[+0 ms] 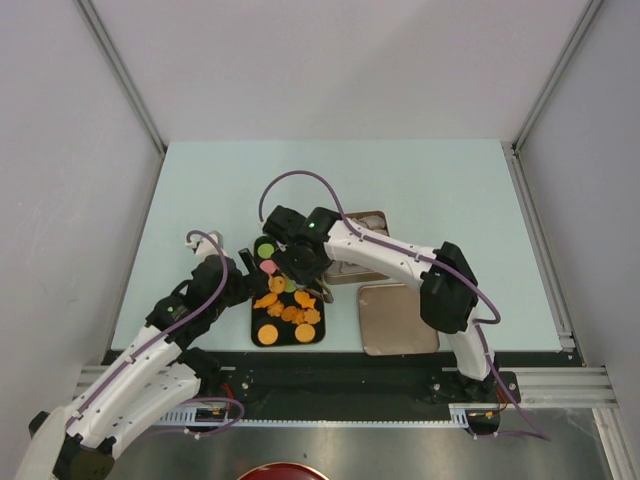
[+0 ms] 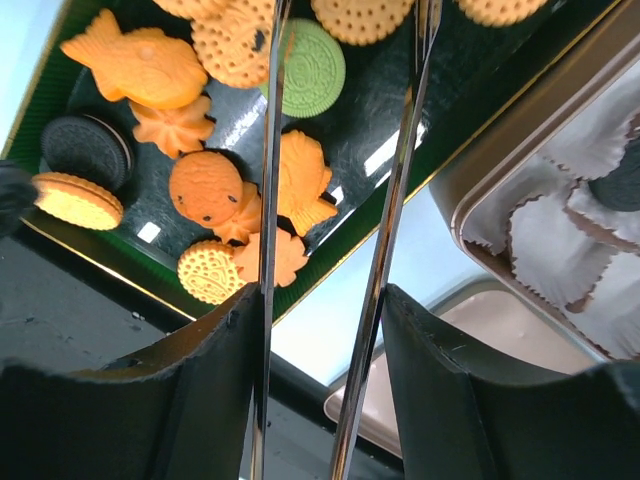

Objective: Pack the cookies

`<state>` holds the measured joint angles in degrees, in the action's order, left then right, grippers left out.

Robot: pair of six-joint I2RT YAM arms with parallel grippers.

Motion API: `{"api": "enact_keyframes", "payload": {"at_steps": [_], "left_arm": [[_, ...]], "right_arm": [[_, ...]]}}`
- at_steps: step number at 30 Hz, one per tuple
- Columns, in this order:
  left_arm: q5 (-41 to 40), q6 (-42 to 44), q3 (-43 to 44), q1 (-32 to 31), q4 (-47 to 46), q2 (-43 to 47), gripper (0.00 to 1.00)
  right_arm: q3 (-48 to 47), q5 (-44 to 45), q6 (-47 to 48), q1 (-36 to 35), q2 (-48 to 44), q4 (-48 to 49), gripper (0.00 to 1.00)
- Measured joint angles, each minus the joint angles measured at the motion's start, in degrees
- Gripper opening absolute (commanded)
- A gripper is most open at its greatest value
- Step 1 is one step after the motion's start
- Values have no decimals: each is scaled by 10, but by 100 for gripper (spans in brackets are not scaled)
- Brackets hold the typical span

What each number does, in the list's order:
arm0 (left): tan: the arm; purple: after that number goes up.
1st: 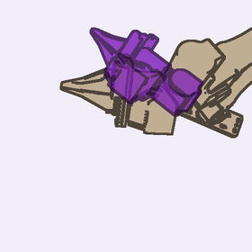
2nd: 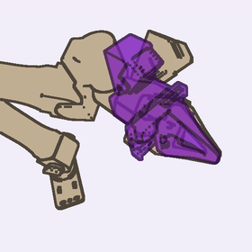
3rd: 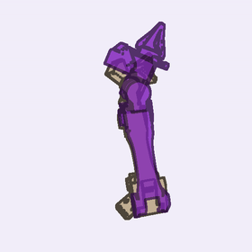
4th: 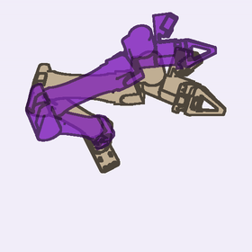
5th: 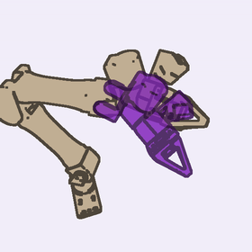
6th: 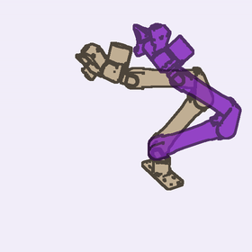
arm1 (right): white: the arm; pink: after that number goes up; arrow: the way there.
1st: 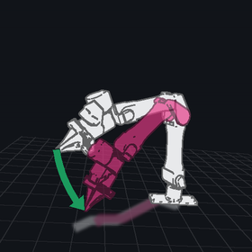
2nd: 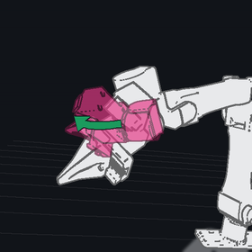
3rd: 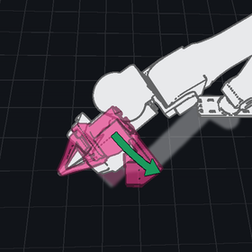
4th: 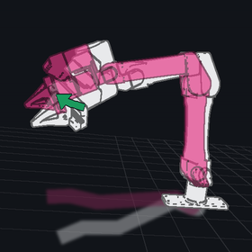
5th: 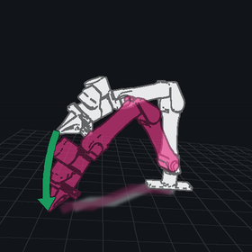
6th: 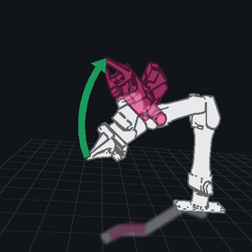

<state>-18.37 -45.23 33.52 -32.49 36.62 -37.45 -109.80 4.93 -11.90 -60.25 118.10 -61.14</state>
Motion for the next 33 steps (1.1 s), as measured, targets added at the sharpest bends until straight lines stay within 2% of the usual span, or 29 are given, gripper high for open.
{"api": "enact_keyframes", "payload": {"at_steps": [2,6,14,25,33], "left_arm": [[0,0,0,0,0,0,100],[0,0,0,0,0,0,100],[0,0,0,0,0,0,100],[0,0,0,0,0,0,100],[0,0,0,0,-1,-3,100]], "right_arm": [[10,-12,-2,6,0,3,52],[24,-36,-7,19,-4,12,44],[23,-38,-12,26,-27,15,36],[-11,5,-9,38,-61,-10,35],[28,37,-9,119,-176,-17,35]]}}
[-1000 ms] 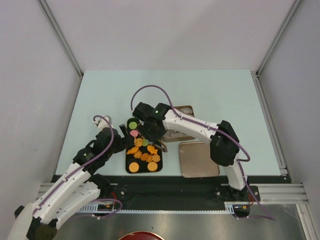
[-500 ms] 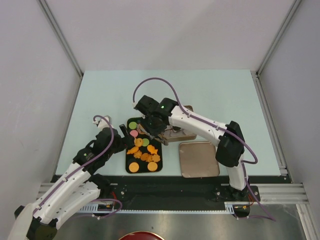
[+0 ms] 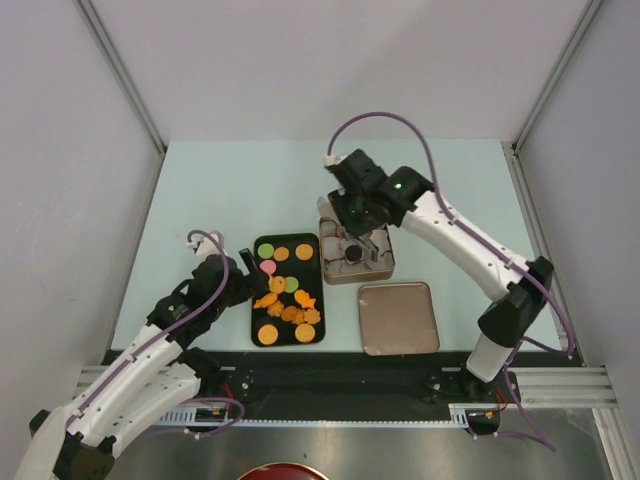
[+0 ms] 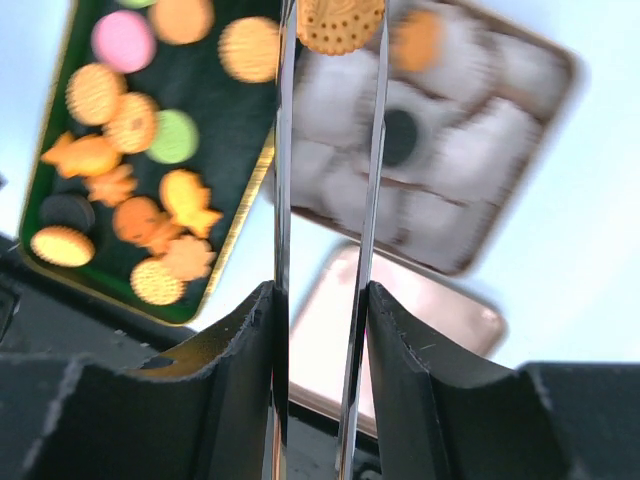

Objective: Pack the cookies

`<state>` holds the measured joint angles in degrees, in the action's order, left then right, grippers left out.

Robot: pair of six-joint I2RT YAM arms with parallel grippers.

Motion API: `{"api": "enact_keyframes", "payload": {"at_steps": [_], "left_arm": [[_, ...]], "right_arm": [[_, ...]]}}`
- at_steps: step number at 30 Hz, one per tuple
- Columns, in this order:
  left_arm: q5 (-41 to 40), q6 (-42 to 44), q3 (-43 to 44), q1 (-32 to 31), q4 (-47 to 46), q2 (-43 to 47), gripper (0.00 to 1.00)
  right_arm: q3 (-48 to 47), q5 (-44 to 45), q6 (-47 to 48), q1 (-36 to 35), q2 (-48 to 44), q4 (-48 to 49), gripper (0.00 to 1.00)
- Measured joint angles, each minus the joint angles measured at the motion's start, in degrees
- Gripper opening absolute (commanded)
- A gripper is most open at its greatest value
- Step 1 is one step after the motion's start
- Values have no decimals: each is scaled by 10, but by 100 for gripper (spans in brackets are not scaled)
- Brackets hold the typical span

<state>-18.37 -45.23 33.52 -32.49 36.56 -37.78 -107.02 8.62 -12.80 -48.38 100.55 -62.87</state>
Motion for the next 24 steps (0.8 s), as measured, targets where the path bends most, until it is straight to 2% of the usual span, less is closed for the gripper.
{"api": "enact_keyframes", "payload": {"at_steps": [4,10,24], "left_arm": [[0,1,0,0,0,-13,100],[2,2,0,1,-5,-20,100],[6,2,0,1,-14,-35,100]], "right_arm": [[47,16,2,52,-59,-1,35],[133,21,8,94,-86,0,35],[206,14,9,112,-93,12,36]]}}
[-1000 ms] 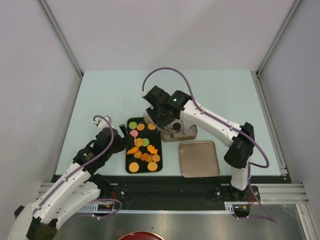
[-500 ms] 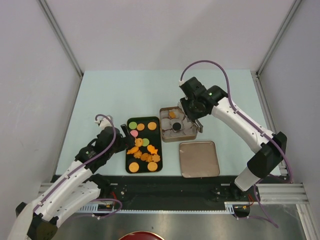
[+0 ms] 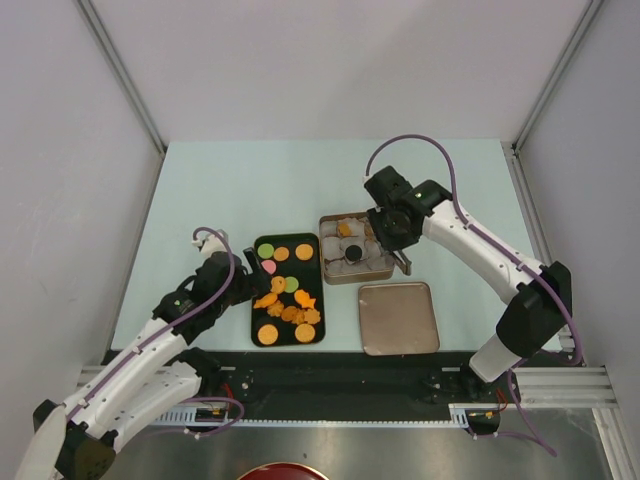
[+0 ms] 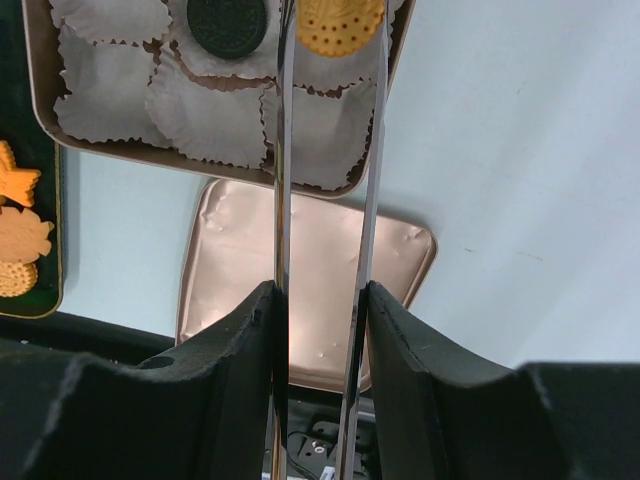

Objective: Pack the cookies

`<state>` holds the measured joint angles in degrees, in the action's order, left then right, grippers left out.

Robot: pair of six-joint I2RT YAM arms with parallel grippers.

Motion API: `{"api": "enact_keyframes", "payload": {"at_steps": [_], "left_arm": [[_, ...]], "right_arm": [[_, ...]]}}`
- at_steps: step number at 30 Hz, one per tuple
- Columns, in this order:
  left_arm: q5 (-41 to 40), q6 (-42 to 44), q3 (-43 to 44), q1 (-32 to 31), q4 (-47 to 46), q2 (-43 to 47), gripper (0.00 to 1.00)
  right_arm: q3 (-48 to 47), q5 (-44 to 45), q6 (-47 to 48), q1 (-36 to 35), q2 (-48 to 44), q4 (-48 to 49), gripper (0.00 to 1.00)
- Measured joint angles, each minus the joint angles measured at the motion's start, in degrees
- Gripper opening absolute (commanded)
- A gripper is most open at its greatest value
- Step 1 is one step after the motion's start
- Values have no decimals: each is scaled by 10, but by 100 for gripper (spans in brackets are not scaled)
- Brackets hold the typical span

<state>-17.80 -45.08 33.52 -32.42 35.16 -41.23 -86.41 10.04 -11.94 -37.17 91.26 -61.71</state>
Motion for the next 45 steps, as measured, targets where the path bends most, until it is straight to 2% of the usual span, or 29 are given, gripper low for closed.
{"api": "enact_keyframes", "payload": {"at_steps": [5,18,34,38,45], "left_arm": [[0,0,0,0,-1,-1,100],[0,0,0,0,-1,-4,100],[0,0,0,0,-1,-4,100],[0,0,0,0,-1,-3,100],[0,-1,0,0,-1,-3,100]], "right_arm": [[12,0,1,8,-1,6,37],[23,-11,2,18,-1,25,51],[24,-6,1,8,-24,38,52],[18,-2,-3,-31,-28,38,52],[-49,-5,-16,-183,3,39,52]]}}
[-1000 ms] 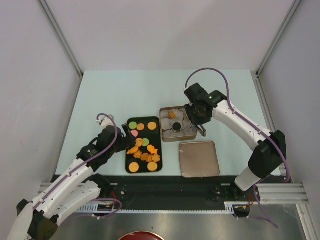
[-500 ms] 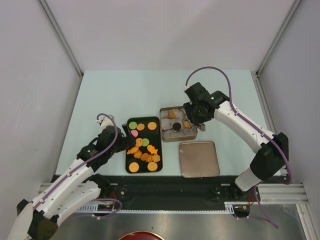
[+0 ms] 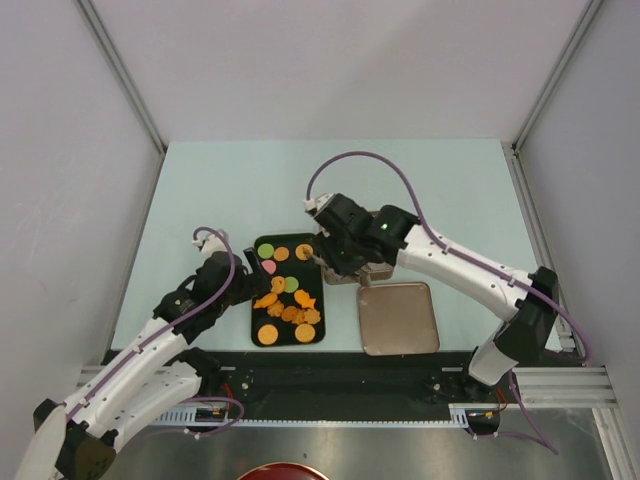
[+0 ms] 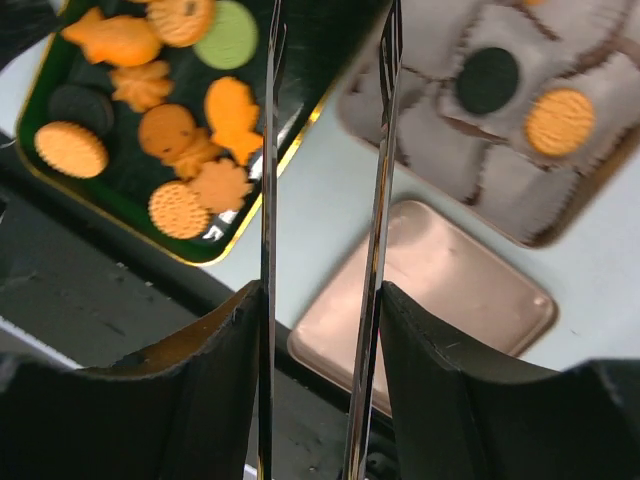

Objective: Pack the cookies

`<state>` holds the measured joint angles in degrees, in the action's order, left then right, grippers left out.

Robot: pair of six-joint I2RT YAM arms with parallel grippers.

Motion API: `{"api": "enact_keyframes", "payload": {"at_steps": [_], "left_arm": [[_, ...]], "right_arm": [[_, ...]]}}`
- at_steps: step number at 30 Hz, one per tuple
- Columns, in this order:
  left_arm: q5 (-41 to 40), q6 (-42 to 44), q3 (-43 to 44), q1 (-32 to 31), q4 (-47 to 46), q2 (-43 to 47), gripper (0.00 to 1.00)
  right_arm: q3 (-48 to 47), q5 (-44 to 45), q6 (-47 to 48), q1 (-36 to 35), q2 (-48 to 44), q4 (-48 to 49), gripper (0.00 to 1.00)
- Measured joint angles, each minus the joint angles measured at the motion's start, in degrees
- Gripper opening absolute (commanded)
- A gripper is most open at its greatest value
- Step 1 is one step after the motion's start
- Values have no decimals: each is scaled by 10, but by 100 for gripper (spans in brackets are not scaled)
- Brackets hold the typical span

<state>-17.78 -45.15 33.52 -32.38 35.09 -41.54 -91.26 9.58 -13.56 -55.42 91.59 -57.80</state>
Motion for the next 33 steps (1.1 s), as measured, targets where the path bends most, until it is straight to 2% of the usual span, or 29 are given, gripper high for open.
{"api": "enact_keyframes", "payload": {"at_steps": [3,9,22,33], "left_arm": [[0,0,0,0,3,5,100],[-2,-1,0,0,10,21,100],[-5,-5,0,0,15,18,100],[-5,-9,0,1,15,18,100]], "right_arm": [[-9,-9,-4,-42,25,5,53],[-9,-25,-9,-73,66,5,53],[-5,-45,-15,-110,75,7,53],[23,-39,-19,-113,88,8,53]]}}
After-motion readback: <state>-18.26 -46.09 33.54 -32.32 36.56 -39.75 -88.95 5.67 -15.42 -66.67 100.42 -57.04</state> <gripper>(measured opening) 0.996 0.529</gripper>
